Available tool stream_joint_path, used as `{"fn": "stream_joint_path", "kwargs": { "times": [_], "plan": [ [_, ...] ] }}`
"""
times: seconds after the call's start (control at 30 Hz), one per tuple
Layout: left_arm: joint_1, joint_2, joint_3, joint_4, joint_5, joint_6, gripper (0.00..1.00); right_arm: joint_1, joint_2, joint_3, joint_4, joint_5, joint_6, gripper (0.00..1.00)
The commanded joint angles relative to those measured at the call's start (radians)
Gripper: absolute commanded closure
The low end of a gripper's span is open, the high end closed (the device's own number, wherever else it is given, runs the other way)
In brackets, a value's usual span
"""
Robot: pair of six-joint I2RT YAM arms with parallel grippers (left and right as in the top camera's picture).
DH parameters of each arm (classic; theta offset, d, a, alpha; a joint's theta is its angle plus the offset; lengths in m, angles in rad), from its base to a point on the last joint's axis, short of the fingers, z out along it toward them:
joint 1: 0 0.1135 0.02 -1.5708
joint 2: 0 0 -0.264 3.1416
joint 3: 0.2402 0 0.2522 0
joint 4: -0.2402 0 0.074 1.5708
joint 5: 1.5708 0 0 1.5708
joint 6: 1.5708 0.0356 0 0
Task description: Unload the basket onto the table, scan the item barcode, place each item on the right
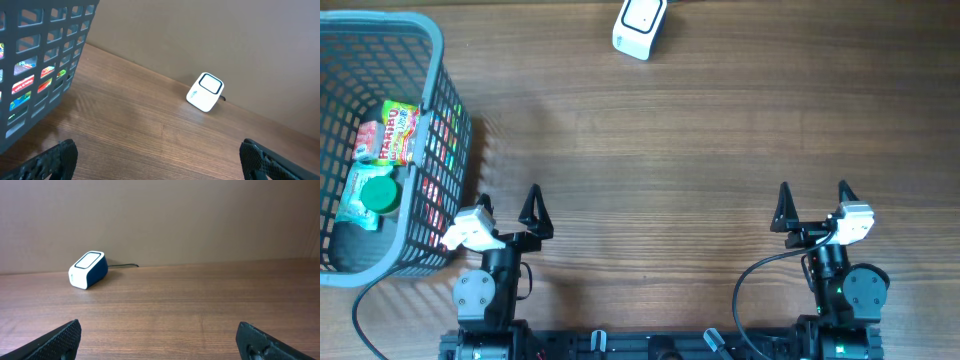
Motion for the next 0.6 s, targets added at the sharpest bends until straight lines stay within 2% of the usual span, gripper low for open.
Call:
{"fn": "stream_joint_path", "kwargs": {
  "times": [0.0,0.4,0.57],
  "plan": [
    [-0.005,-0.008,-0.004,-0.004,0.016,0.015,0.0,0.002,0.0,-0.002,0.005,0.014,-0.001,0.0],
    [-0.005,-0.008,0.054,-0.034,0.066,0.016,0.0,0.002,0.0,-0.002,0.005,0.014,-0.001,0.0],
    [-0.005,0.037,0.174,-0.17,0.074,0.017,0.0,0.002,0.0,-0.002,0.005,0.014,-0.001,0.0]
  ]
}}
